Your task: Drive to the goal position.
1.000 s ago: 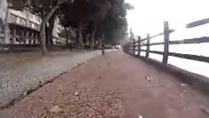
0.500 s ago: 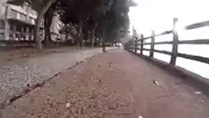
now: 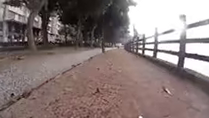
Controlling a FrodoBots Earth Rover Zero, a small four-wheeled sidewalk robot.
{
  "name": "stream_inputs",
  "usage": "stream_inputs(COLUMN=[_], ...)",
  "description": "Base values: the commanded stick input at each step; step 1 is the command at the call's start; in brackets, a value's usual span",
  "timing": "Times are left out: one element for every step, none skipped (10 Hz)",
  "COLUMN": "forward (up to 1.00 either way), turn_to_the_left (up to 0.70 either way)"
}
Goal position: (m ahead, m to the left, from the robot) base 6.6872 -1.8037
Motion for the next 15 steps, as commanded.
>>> stream_inputs(forward=[0.70, 0.70, 0.70, 0.70, 0.70, 0.70, 0.70, 0.70, 0.70, 0.70, 0.70, 0.70, 0.70, 0.70, 0.70], turn_to_the_left=[0.00, 0.00, 0.00, 0.00, 0.00, 0.00, 0.00, 0.00, 0.00, 0.00, 0.00, 0.00, 0.00, 0.00, 0.00])
